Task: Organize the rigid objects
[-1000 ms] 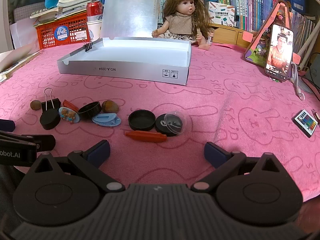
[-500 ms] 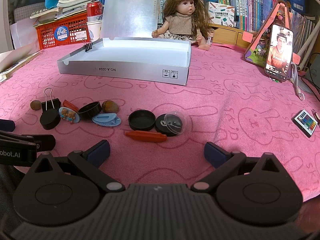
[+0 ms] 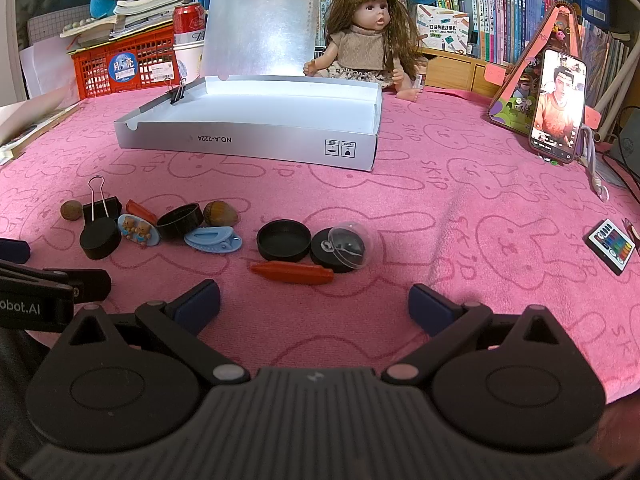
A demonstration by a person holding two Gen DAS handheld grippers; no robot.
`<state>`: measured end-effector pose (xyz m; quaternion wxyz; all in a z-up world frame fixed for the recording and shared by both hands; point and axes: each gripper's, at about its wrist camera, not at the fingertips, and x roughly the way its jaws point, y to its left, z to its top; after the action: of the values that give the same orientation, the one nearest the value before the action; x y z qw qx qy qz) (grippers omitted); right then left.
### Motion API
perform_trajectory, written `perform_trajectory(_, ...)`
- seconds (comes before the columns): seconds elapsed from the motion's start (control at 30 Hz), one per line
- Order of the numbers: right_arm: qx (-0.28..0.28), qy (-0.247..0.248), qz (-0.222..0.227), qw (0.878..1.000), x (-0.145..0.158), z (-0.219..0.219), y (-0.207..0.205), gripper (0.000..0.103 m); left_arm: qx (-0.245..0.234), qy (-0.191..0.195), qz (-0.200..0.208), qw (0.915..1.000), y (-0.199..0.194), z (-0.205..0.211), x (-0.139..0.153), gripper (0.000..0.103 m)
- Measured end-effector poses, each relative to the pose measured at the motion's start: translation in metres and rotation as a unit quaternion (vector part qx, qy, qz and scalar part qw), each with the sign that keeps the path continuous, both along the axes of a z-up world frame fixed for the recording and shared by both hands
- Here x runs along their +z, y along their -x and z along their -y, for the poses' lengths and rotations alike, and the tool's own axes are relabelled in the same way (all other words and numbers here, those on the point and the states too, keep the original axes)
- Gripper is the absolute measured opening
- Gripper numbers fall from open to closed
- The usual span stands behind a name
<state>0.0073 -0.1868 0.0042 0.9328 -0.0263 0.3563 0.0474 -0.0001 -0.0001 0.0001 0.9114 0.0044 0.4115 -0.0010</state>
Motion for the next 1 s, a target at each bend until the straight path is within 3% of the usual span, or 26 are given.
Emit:
perform_trajectory(0.57, 0.001, 0.0, 0.002, 1.0, -0.0018, -0.0009, -0.0004, 0.103, -0.008, -0.005, 0.01, 0.9999, 0.003, 0.0003, -0.0003, 0.103)
perform_trajectory(1.0, 0.0, -0.013, 0.036, 0.999, -0.0009, 0.0032, 0.0068, 0.102, -0.032, 0.005, 0.031, 0.999, 0.008, -0.0082, -0.0026, 0.102)
